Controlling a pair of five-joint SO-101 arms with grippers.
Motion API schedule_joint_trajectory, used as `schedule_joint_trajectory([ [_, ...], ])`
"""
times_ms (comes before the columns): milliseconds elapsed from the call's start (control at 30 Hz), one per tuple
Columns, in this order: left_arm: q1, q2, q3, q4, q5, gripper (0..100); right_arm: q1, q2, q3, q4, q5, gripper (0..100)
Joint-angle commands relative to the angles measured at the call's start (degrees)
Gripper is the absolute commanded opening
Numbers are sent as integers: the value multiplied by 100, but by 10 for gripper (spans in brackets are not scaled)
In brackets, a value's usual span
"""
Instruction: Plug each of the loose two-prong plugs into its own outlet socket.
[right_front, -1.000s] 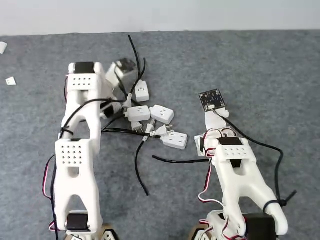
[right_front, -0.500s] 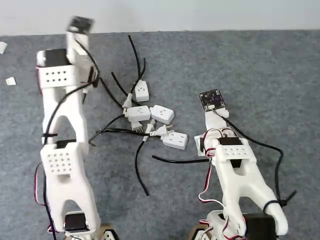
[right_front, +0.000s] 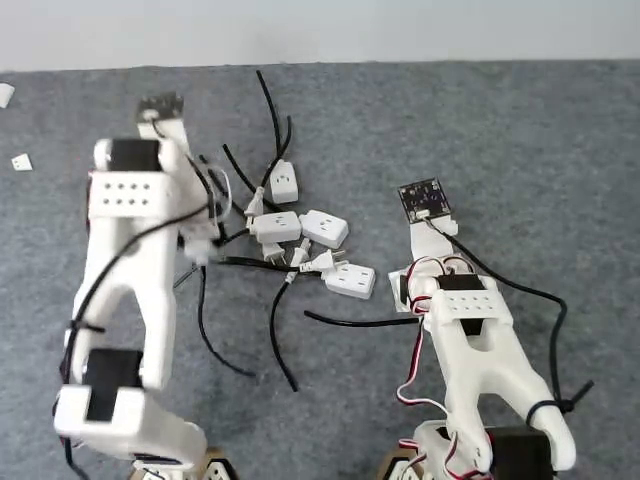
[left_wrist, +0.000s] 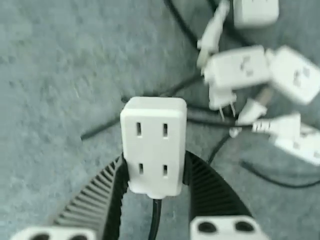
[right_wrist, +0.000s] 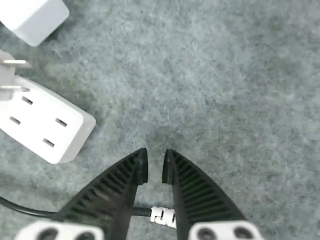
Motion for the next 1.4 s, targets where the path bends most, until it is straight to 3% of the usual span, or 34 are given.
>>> schedule_joint_trajectory([
  [0,211,-721,875,-387,114,13,48,-13,-88,-57,62,64],
  [233,642,-888,3187,-2136,88,13,48,-13,-88,-48,62,64],
  [500,1204,-862,4567,-4264,26,16,48,-13,-70,-48,70,64],
  [600,1292,-897,4664,-4308,-457,35,40,-31,-35,-75,79,64],
  [833,1187,-905,4681,-4211,-413,195,40,-31,-35,-66,79,64],
  [1033,1187,-1073,4646,-3868,-413,206,40,-31,-35,-57,79,64],
  [1367,1169,-4369,5560,-3156,-589,209,31,-48,-26,-31,79,64],
])
